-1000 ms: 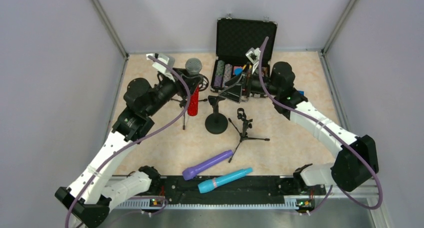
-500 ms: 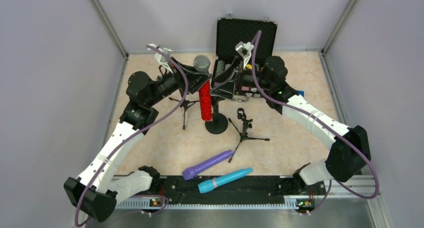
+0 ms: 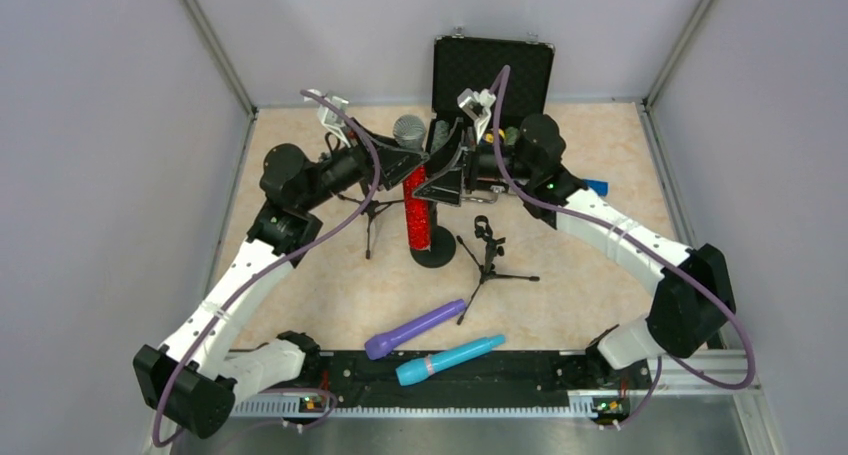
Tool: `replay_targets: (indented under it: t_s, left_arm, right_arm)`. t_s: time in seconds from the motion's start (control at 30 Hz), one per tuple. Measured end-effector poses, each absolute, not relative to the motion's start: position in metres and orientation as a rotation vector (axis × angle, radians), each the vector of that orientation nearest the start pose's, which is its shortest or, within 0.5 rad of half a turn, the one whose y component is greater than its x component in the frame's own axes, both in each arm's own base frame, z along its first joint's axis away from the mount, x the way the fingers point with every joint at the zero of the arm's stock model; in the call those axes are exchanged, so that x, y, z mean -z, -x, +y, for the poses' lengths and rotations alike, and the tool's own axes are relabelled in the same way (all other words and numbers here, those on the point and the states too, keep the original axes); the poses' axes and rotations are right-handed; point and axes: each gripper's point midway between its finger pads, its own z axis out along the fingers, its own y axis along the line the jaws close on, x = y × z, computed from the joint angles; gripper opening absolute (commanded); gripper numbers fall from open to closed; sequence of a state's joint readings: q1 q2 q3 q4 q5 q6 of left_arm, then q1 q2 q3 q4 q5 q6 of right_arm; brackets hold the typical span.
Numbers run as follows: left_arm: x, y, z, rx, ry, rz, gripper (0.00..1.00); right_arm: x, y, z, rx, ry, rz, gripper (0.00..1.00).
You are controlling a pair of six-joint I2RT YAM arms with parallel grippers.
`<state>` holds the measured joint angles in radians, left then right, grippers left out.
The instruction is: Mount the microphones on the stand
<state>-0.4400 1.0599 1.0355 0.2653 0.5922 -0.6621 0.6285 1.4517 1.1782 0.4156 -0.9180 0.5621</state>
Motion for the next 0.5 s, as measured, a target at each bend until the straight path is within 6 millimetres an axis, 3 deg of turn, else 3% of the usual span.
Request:
replay_targets:
  t_s: [0.5]
  left_arm:
    - [-0.395, -0.265, -0.265, 1.375, -0.382, 1.491, 0.0]
  right_arm:
    - [-0.35, -0.24, 0.376, -1.658, 0.913, 1.489, 0.64]
